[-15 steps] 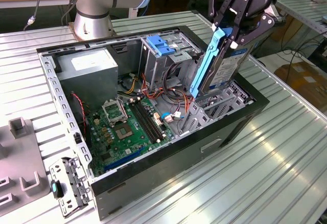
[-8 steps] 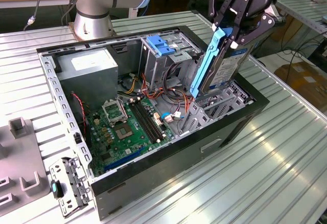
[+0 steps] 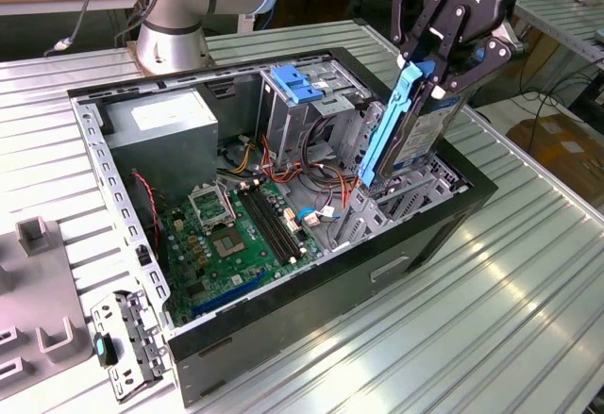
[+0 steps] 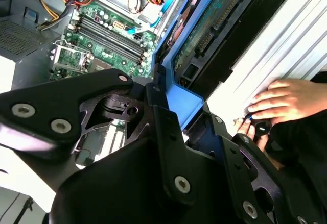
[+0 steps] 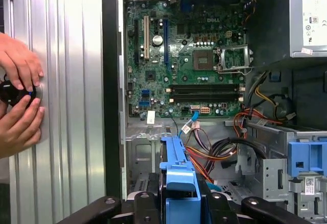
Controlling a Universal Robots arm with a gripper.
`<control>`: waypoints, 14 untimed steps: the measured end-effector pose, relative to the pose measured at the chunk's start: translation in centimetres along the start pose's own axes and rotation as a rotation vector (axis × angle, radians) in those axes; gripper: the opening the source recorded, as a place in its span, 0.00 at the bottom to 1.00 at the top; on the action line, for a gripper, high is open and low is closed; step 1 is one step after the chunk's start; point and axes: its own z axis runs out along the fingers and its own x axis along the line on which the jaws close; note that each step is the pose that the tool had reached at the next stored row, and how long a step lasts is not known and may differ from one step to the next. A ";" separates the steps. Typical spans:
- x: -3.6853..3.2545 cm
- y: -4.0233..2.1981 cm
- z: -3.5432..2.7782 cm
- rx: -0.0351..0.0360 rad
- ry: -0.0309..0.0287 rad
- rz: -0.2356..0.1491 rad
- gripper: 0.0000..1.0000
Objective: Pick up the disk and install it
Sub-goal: 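Insert the disk into the insertion slot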
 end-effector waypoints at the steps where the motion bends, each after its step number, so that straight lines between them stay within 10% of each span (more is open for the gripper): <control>1: 0.03 -0.09 0.30 -0.0005 0.0013 -0.002 0.37; 14: 0.13 -1.03 1.54 -0.0028 0.0041 -0.009 0.37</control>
